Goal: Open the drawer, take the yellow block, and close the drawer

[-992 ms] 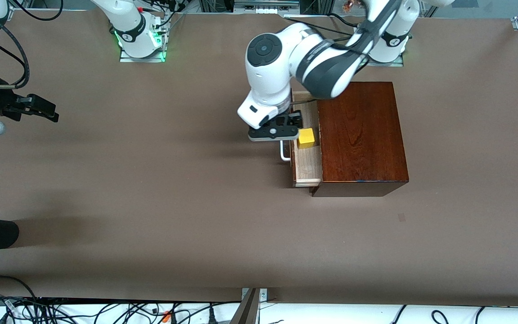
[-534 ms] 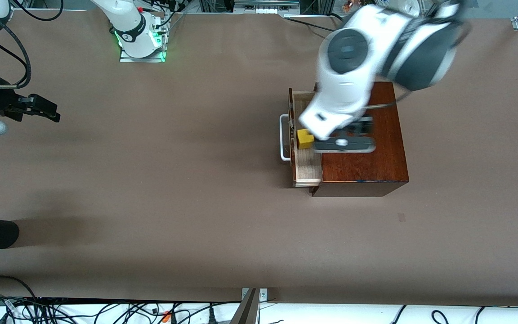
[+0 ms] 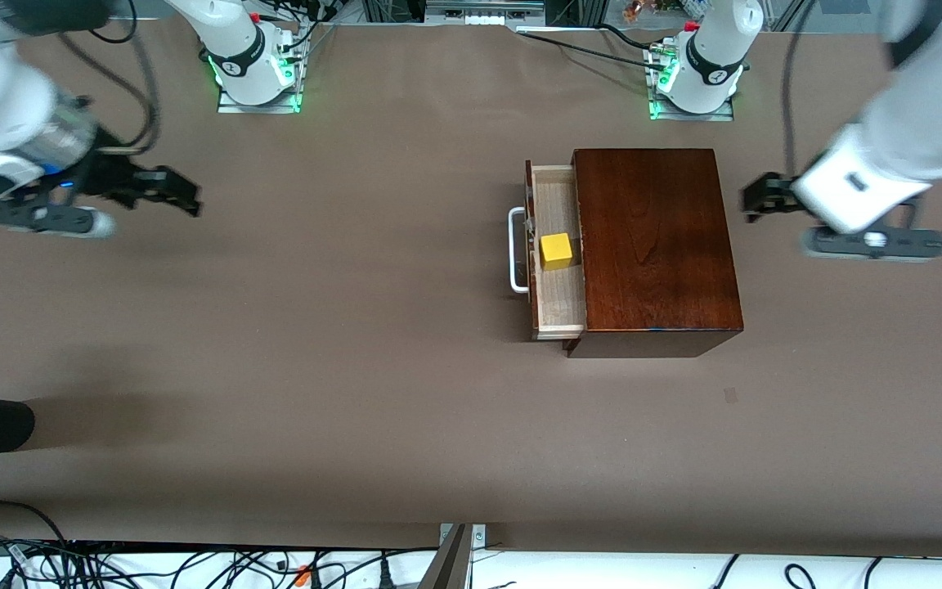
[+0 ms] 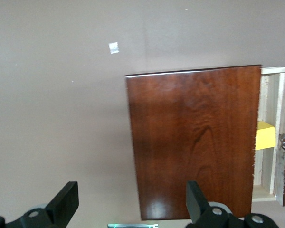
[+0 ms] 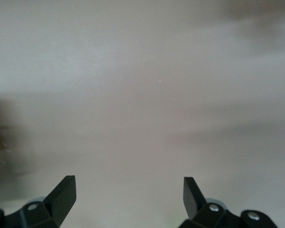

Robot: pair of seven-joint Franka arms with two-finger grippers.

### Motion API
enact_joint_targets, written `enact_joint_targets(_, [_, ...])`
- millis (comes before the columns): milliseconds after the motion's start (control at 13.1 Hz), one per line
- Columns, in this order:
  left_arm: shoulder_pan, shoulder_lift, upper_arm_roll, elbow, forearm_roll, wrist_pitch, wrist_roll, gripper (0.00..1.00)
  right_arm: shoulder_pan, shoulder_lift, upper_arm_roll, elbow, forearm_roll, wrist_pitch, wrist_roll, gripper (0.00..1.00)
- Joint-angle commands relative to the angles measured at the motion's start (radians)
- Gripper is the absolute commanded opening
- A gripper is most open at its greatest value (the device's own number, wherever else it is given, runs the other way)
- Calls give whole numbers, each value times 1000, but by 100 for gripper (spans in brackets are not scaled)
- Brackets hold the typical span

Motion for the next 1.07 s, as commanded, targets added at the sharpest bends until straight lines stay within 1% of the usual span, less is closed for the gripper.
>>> enact_joint_targets(0, [1, -113, 156, -147, -81, 58, 162, 100, 56, 2, 49, 9, 2, 31, 286, 100])
enact_joint_targets(76, [-33, -156, 219, -222, -112, 113, 266, 100, 94, 17, 50, 11, 9, 46, 399, 100])
enact_joint_targets(153, [-63, -194, 265, -289, -102, 181, 308, 100, 149, 37, 52, 26, 9, 54, 541, 100])
enact_joint_targets(229, [-65, -240, 269, -358, -73, 253, 289, 100, 210, 63, 50, 47, 0, 54, 695, 100])
enact_joint_targets(305, [-62, -280, 269, -408, -64, 305, 249, 100, 257, 94, 50, 75, 0, 54, 854, 100])
enact_joint_targets(458, [-53, -282, 273, -411, -66, 316, 186, 100, 352, 172, 50, 146, -1, 85, 1163, 100])
enact_joint_targets(534, [-53, -284, 273, -396, -68, 289, 192, 100, 387, 209, 50, 173, -3, 108, 1293, 100])
enact_joint_targets(611, [-55, -282, 266, -375, -60, 234, 195, 100, 419, 240, 50, 198, -3, 134, 1415, 100])
enact_joint_targets(687, [-65, -281, 258, -346, -60, 206, 195, 100, 452, 273, 50, 218, -1, 164, 1543, 100])
enact_joint_targets(763, [-68, -281, 243, -338, -60, 204, 195, 100, 491, 310, 49, 236, -4, 192, 1662, 100])
enact_joint_targets(840, [-67, -282, 224, -338, -62, 204, 190, 100, 528, 352, 47, 262, -20, 220, 1763, 100])
enact_joint_targets(992, [-65, -282, 224, -336, -65, 206, 184, 100, 596, 442, 47, 337, -84, 257, 1947, 100])
